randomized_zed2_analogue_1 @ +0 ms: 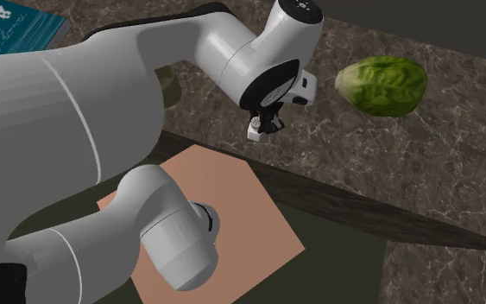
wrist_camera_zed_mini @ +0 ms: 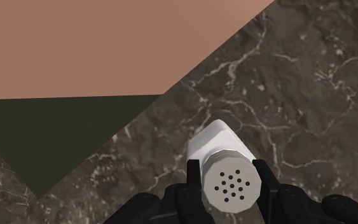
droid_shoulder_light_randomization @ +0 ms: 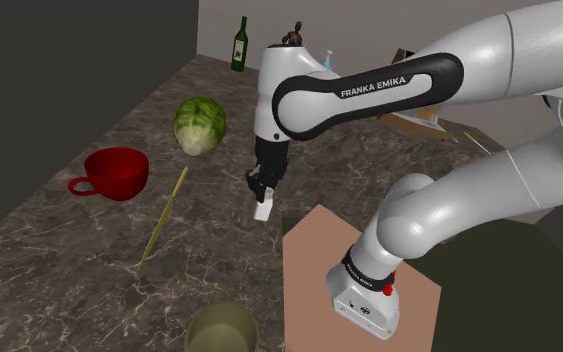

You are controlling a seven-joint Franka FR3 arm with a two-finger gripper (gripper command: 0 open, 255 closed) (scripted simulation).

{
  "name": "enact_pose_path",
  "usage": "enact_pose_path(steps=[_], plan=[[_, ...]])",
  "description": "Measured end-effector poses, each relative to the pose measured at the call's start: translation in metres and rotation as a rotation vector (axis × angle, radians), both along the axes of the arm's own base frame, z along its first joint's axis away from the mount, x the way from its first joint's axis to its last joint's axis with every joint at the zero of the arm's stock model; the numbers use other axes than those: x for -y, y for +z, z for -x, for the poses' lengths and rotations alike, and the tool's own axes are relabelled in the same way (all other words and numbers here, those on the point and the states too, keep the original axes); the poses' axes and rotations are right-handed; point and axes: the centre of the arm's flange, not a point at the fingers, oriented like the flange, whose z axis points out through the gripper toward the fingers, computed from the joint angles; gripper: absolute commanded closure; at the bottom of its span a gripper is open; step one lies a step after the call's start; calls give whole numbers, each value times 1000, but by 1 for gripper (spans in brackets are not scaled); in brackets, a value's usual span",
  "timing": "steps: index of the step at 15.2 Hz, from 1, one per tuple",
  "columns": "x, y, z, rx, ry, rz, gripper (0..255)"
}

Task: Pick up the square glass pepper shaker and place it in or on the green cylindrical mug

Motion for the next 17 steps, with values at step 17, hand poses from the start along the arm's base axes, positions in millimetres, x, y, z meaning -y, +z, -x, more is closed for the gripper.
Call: enact_pose_path(steps=[17], plan=[[1, 89, 0, 0, 0, 0, 255]])
